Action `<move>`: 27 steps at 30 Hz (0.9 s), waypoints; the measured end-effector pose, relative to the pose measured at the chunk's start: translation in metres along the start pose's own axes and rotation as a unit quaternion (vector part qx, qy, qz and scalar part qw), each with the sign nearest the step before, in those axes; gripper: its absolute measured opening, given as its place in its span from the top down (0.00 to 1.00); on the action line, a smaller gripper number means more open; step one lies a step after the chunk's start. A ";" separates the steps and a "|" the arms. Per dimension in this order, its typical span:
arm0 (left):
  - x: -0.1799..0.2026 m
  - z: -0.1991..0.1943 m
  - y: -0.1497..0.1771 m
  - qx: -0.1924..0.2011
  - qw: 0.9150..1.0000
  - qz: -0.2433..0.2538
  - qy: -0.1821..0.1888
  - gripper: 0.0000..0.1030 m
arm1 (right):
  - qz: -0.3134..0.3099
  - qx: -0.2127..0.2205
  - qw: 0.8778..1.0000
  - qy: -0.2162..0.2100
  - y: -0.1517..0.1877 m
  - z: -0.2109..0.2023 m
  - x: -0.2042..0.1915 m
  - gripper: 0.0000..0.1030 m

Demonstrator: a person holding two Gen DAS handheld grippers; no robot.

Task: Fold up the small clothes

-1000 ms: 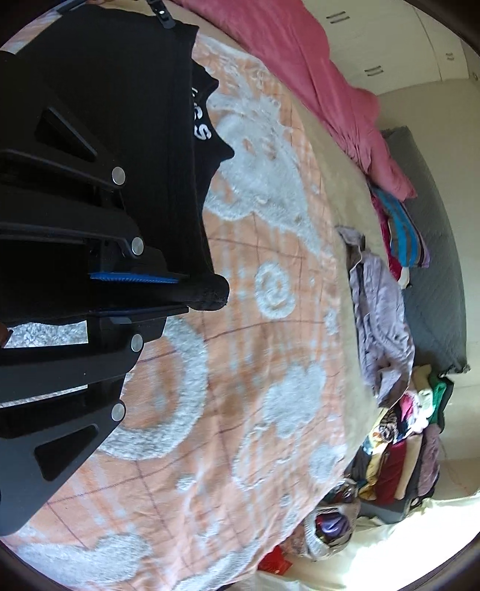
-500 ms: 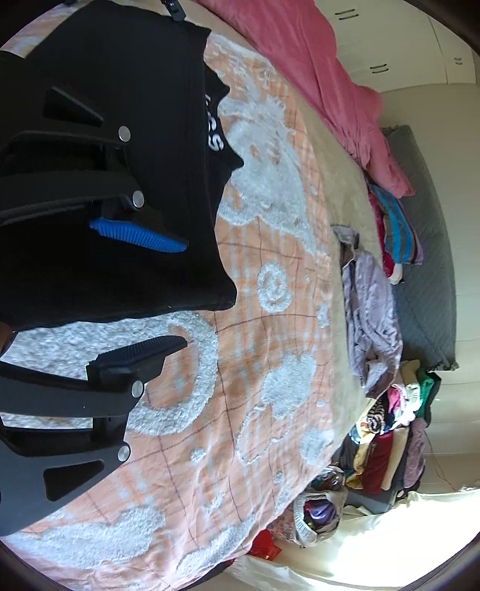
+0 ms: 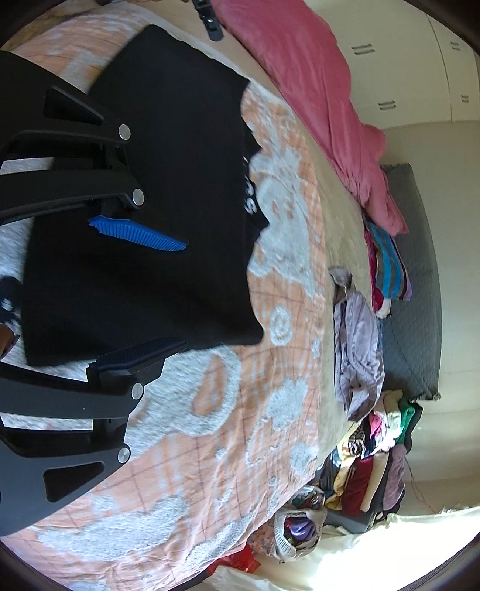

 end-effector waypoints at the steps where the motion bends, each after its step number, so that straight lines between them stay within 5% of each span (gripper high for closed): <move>1: 0.006 -0.001 0.004 -0.002 1.000 0.004 0.004 0.56 | -0.006 -0.002 1.000 -0.003 0.004 -0.002 -0.003 0.54; 19: 0.043 0.013 0.060 -0.067 0.997 0.012 0.020 0.56 | -0.046 -0.025 0.998 -0.027 0.042 -0.018 -0.037 0.54; 27: 0.041 0.018 0.075 -0.080 0.997 0.010 0.010 0.56 | 0.003 -0.069 0.997 -0.024 0.061 -0.004 -0.014 0.54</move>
Point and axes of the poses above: each gripper's, at about its wrist camera, not at the fingertips, and z roughly the way its jaws point, x to its right, y to its underside, the point moved 5 cm from there along z, roughly the way its jaws point, and after that the axes turned 8 degrees about y, right-handed, at the moved point
